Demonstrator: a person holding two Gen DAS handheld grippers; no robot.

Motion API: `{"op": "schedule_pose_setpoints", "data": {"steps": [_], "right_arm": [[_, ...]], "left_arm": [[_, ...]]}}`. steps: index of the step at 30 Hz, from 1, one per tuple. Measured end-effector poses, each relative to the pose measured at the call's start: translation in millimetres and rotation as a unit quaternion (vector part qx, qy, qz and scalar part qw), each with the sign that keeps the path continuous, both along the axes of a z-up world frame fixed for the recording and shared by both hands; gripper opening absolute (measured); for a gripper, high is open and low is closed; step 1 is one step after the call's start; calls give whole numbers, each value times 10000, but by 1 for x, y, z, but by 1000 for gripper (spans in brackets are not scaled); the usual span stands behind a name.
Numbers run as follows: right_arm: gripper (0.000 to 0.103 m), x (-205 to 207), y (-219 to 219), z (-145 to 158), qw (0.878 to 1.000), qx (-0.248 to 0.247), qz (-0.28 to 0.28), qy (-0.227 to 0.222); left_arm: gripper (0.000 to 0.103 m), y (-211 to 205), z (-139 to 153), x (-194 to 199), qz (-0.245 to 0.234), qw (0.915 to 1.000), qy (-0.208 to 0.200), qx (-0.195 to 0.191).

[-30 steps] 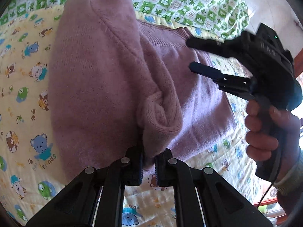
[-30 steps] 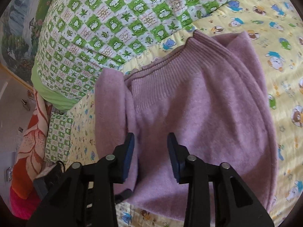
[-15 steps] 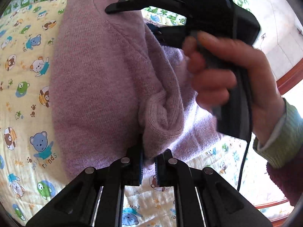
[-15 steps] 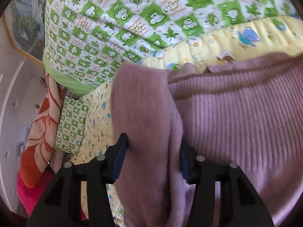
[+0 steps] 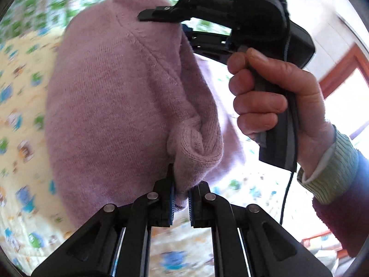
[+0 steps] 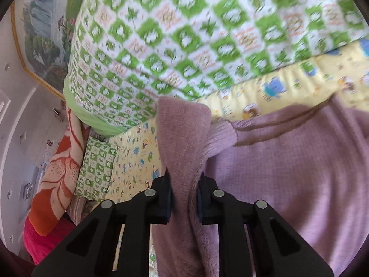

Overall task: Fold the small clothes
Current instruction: 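Grasp the sweater edge with the left gripper and lift it toward the right gripper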

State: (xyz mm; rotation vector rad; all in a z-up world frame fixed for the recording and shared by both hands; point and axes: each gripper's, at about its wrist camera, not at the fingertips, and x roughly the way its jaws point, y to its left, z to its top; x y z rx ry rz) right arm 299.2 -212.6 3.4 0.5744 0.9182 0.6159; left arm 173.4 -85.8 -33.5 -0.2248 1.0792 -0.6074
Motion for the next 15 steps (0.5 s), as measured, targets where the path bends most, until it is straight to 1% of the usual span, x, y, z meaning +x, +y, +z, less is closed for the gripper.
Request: {"op": "schedule_pose_setpoints", "data": {"steps": [3,7,10,15], "right_arm": [[18,-7,-33,6,9996,-177,-219,-44],[18,-13,-78,0,9978,-274,-599,28],[18,-15,-96,-8,9966,-341,-750,72],[18,-11,-106,-23,9953,-534,-785,180]], "left_arm": [[7,-26,-1,3,-290,9995,-60,65],[7,-56,-4,9,-596,9981,-114,129],[7,-70,-12,16,-730,9971,-61,198],[7,-79,-27,31,-750,9968,149,253]]}}
